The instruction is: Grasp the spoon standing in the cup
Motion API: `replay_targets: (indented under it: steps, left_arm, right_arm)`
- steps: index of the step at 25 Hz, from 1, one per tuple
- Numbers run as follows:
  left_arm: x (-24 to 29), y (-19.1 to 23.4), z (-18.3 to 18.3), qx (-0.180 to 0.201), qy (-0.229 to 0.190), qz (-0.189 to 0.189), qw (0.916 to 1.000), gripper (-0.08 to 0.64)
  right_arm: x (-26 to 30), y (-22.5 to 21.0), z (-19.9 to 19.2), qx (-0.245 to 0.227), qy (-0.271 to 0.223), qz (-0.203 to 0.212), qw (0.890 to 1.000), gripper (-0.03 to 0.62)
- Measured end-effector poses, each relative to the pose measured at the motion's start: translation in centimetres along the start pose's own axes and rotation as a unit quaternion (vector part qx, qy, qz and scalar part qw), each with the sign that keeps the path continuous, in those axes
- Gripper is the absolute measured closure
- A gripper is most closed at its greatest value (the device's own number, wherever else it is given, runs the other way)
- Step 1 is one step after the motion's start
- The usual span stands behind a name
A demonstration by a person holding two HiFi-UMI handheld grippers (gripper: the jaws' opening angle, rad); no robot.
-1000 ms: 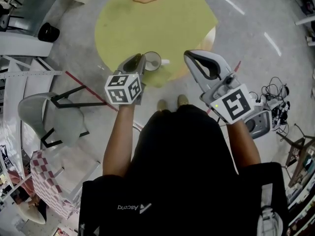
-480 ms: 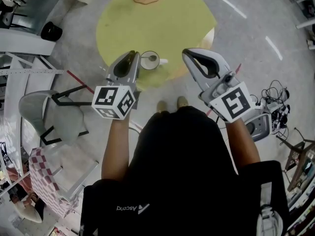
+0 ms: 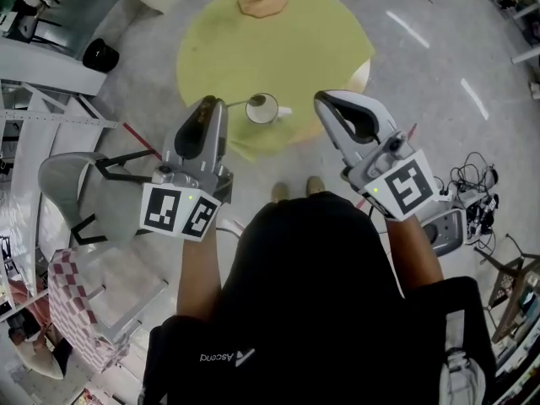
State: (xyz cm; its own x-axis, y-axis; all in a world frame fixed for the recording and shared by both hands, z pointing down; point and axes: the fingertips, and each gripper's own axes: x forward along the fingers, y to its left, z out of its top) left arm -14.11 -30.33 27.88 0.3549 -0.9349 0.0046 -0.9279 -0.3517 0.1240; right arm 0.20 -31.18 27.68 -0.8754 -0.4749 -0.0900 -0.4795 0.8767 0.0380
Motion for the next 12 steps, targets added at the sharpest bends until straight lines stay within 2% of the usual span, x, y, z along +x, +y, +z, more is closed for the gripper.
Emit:
replay_targets:
  steps: [12]
  left_arm:
    - [-1.7, -1.0, 2.0, 0.007, -0.033, 0.005, 0.9994, 0.505]
  right_arm:
    - [-0.5, 0.9, 1.1, 0.001, -0.001, -0.004, 1.000, 0.589]
